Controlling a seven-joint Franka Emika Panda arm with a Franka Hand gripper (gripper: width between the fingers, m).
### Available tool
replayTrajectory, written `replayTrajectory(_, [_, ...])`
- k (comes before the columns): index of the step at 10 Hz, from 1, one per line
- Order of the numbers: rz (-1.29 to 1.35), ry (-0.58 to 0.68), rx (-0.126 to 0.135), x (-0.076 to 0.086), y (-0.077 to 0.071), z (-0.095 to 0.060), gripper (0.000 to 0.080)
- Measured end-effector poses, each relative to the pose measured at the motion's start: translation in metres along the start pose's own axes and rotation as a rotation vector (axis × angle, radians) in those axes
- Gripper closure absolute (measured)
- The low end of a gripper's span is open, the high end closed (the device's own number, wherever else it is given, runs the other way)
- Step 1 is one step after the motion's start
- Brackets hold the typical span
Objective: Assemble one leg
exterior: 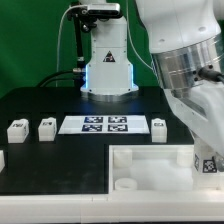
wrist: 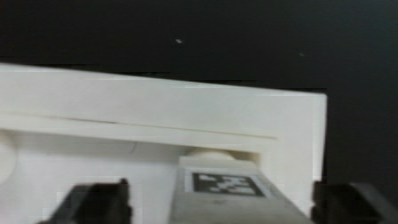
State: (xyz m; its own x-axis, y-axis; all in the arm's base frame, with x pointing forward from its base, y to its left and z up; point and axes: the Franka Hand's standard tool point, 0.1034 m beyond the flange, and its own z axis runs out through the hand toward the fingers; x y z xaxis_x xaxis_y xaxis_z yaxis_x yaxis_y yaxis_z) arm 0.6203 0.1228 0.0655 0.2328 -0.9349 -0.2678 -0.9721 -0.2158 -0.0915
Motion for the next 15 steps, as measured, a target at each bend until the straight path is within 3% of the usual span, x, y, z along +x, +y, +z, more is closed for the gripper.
replayTrajectory(1, [-0.179, 0.017, -0.018, 0.000, -0.001, -0.002, 0.0184])
replayTrajectory(2, [-0.299, 0.034, -0.028, -0.001, -0.001, -0.002, 0.0160])
replayTrajectory(6, [-0.708, 0.030, -0.037, 0.000, -0.001, -0.002, 0.0150])
replayTrajectory(9, [-1.200, 0.078, -0.082, 0.006, -0.009, -0.009, 0.0150])
replayTrajectory(11, [-1.180, 0.076, -0.079, 0.006, -0.009, -0.008, 0.0150])
replayTrajectory(12, [-1.184, 0.076, -0.079, 0.006, -0.009, -0.008, 0.0264])
replayTrajectory(13, [-1.181, 0.076, -0.079, 0.006, -0.009, -0.008, 0.0492])
replayTrajectory(15, [-0.938, 0.086, -0.073, 0.010, -0.007, -0.008, 0.0494])
